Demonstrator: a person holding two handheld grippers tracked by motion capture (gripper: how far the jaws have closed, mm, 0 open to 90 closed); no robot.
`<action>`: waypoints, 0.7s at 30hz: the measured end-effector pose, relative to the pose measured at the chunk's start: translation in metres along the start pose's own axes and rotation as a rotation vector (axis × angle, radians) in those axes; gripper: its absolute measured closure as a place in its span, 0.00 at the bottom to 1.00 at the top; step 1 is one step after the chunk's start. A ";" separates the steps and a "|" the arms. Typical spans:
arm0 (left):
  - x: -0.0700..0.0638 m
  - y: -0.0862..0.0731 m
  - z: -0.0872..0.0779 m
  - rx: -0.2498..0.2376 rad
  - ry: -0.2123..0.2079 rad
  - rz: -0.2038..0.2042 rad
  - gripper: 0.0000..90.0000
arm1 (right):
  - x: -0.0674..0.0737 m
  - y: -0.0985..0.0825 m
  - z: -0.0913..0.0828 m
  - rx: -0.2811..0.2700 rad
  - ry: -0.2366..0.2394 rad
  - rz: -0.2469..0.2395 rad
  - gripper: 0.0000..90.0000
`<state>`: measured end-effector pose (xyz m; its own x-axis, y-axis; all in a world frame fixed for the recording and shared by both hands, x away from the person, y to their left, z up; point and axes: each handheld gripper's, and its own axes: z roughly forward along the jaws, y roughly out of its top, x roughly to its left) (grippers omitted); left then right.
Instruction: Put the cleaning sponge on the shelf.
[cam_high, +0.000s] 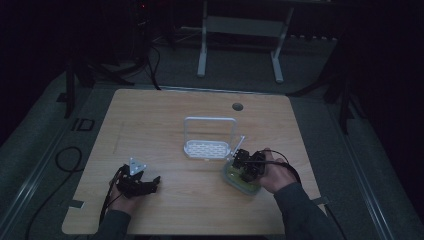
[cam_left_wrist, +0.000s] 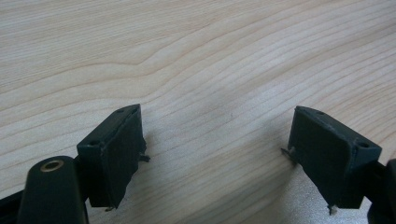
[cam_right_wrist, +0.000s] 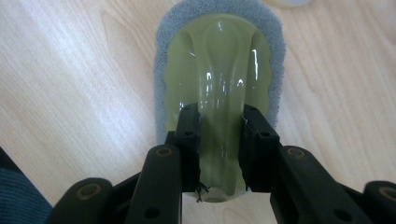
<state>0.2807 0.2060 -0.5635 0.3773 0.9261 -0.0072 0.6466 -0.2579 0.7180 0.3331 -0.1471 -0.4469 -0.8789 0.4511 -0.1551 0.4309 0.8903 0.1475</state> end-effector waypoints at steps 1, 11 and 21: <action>0.000 0.000 0.000 0.000 0.000 0.000 0.21 | 0.000 0.000 0.000 0.000 0.000 0.000 0.79; 0.000 0.000 0.000 0.001 -0.001 0.002 0.20 | -0.004 0.010 -0.012 -0.024 -0.034 -0.013 0.79; 0.000 0.000 0.000 0.001 -0.002 0.004 0.20 | -0.005 0.022 -0.017 -0.037 -0.046 -0.033 0.79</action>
<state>0.2809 0.2057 -0.5634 0.3812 0.9245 -0.0063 0.6456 -0.2613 0.7176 0.3431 -0.1310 -0.4262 -0.8817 0.4250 -0.2048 0.3937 0.9020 0.1771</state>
